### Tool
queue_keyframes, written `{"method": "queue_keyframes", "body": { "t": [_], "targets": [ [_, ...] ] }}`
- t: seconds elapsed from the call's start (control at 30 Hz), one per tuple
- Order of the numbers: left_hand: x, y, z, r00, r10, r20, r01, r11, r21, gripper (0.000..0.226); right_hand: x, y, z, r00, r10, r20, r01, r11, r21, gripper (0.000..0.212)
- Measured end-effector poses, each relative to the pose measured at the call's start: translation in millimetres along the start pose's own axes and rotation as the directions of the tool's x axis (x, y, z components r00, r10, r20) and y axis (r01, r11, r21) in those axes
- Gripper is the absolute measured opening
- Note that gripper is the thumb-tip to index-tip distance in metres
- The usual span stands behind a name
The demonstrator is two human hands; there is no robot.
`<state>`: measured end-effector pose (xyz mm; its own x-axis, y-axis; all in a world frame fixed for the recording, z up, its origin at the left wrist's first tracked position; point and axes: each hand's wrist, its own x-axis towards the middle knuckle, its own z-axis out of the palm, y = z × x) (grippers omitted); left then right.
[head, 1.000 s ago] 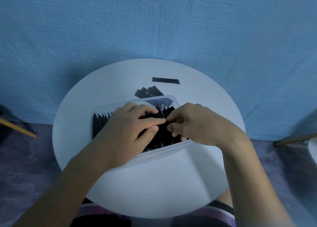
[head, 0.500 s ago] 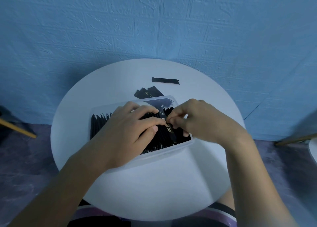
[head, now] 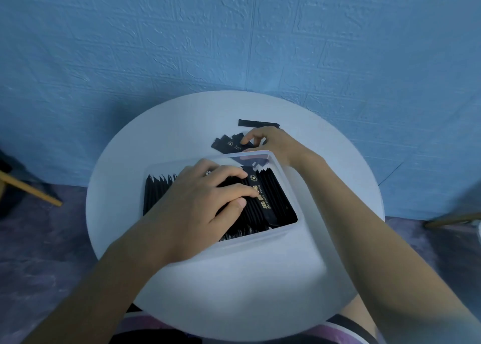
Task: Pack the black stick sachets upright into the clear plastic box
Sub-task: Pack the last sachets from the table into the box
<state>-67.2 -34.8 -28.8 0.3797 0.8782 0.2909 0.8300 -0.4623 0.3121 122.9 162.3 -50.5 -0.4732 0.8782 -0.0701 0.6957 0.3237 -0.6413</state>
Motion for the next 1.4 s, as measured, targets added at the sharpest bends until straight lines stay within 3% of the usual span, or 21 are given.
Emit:
{"method": "queue_keyframes", "body": {
  "t": [0.1, 0.27, 0.37, 0.43, 0.5, 0.6, 0.9, 1.03, 1.4],
  "targets": [
    [0, 1, 1, 1.0, -0.006, -0.009, 0.006, 1.0, -0.002, 0.04, 2, 2, -4, 0.999, -0.028, 0.024, 0.031, 0.989, -0.142, 0.031],
    [0, 2, 1, 1.0, -0.009, -0.013, 0.009, 1.0, -0.009, 0.04, -2, 15, -28, 0.998, 0.063, -0.027, -0.067, 0.976, -0.205, 0.019],
    [1, 4, 1, 1.0, -0.008, -0.017, 0.008, 1.0, 0.005, 0.04, 10, 13, -31, 0.99, 0.021, -0.136, -0.051, 0.975, -0.218, 0.041],
    [2, 5, 1, 1.0, -0.006, -0.021, 0.006, 1.0, 0.006, 0.04, 15, 7, -26, 0.994, 0.003, -0.107, -0.03, 0.969, -0.246, 0.065],
    [1, 5, 1, 1.0, -0.007, -0.018, 0.007, 1.0, 0.007, 0.039, 18, 5, -18, 0.999, 0.004, -0.041, -0.016, 0.961, -0.276, 0.073],
    [1, 5, 1, 1.0, -0.003, -0.017, 0.004, 1.0, 0.013, 0.039, 18, 11, -10, 0.999, 0.037, -0.005, -0.037, 0.95, -0.31, 0.064],
    [2, 7, 1, 1.0, 0.001, -0.011, -0.001, 1.0, 0.004, 0.04, -32, 28, -2, 0.979, -0.024, -0.201, -0.04, 0.951, -0.305, 0.046],
    [3, 8, 2, 1.0, -0.001, -0.013, 0.0, 1.0, -0.017, 0.04, -54, 28, -12, 0.959, 0.036, -0.279, -0.104, 0.967, -0.231, 0.045],
    [4, 6, 3, 1.0, 0.0, -0.014, -0.001, 0.999, -0.042, 0.04, -64, 27, -7, 0.96, 0.088, -0.265, -0.145, 0.968, -0.203, 0.018]
  ]
}}
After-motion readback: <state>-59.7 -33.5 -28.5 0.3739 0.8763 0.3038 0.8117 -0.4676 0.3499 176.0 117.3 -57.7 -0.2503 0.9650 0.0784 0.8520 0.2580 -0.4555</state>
